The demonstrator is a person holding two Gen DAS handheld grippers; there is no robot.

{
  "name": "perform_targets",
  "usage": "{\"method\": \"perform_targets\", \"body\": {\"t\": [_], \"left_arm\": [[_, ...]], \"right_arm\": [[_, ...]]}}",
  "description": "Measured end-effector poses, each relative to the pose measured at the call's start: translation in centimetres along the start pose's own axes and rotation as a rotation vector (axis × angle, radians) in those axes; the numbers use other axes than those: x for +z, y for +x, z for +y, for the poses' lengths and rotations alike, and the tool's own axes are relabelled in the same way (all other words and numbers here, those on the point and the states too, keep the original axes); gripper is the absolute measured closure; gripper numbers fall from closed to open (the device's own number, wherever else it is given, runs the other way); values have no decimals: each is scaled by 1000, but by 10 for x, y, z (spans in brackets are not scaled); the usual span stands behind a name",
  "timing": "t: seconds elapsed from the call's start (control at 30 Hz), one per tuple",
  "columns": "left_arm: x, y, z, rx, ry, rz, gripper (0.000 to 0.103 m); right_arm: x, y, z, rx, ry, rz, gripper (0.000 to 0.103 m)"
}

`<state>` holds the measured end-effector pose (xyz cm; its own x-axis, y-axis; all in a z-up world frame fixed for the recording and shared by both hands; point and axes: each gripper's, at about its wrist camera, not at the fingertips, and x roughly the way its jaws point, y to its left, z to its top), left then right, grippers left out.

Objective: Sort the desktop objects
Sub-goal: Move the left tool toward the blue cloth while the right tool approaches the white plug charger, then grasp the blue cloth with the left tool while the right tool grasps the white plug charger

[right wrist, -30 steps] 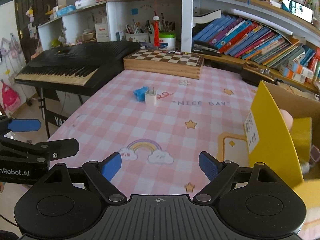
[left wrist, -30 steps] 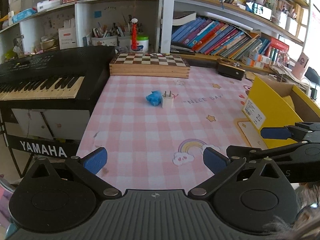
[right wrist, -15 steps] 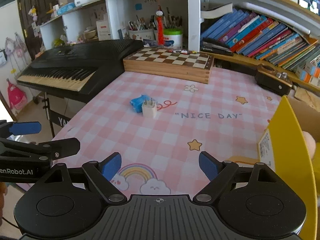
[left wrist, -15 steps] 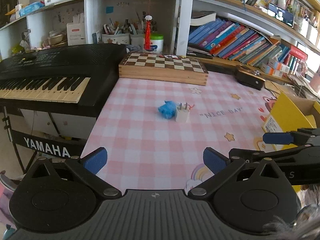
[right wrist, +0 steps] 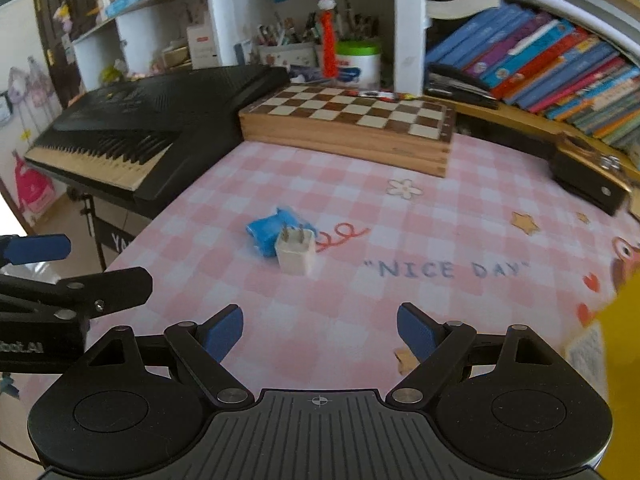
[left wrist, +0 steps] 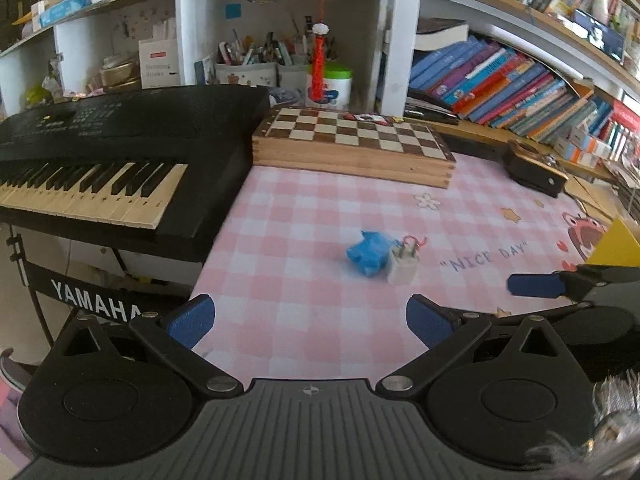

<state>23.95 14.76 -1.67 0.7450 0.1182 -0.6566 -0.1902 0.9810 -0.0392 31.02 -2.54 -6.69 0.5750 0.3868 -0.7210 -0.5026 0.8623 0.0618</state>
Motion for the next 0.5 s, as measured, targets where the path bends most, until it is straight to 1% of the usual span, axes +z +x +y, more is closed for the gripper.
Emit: {"method": "perform_targets", "body": {"t": [0.2, 0.3, 0.4, 0.47, 0.5], "left_arm": [[5, 11, 8, 34, -12, 1, 0], [5, 16, 11, 46, -27, 10, 0], [5, 20, 14, 55, -35, 21, 0], [4, 23, 14, 62, -36, 27, 0], [4, 25, 15, 66, -37, 32, 0]], "right_arm": [[12, 26, 9, 30, -42, -2, 18], [16, 42, 13, 50, -69, 9, 24], [19, 56, 16, 62, -87, 27, 32], [19, 63, 17, 69, -94, 33, 45], [19, 66, 17, 69, -97, 35, 48]]}}
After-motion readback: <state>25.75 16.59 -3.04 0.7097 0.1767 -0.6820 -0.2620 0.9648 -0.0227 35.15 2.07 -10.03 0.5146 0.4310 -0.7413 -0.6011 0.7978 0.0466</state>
